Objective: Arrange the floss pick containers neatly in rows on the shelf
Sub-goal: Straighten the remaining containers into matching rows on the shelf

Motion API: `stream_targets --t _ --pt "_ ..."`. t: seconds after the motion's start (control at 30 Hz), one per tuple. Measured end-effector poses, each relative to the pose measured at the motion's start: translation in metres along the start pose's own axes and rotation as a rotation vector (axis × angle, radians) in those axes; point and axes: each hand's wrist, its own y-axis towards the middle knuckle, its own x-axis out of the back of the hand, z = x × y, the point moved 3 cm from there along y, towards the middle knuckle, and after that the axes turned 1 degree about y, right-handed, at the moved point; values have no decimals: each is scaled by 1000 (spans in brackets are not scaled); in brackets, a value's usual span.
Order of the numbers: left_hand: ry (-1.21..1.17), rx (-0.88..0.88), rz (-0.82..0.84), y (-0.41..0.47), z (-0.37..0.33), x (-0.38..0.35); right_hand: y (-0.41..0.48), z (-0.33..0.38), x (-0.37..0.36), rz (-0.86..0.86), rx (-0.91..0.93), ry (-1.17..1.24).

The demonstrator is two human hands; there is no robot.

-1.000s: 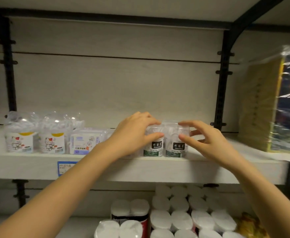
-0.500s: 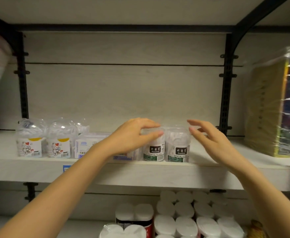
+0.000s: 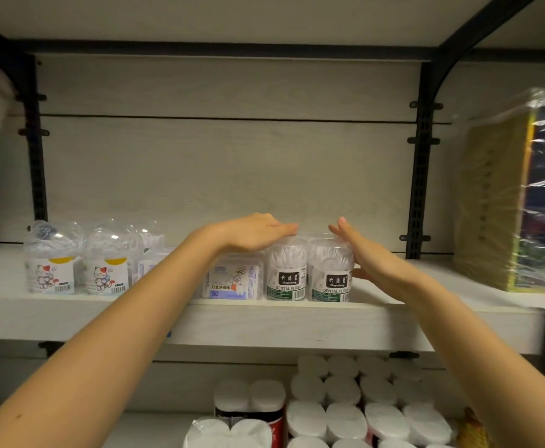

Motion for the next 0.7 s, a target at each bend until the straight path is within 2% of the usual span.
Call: stream_targets --t 0.13,0.3,0.43,0.53,0.7 --pt "27 16 -2 -1 2 1 -1 0 -2 11 4 -3" --pt "4 51 -48 6 4 7 8 -2 13 -124 21 -3" --pt "-3 111 34 17 3 9 19 -6 12 -59 -96 62" --pt "-2 130 102 24 3 3 25 -7 6 13 -115 82" --pt "71 144 61 25 4 3 30 -9 6 20 -127 96"
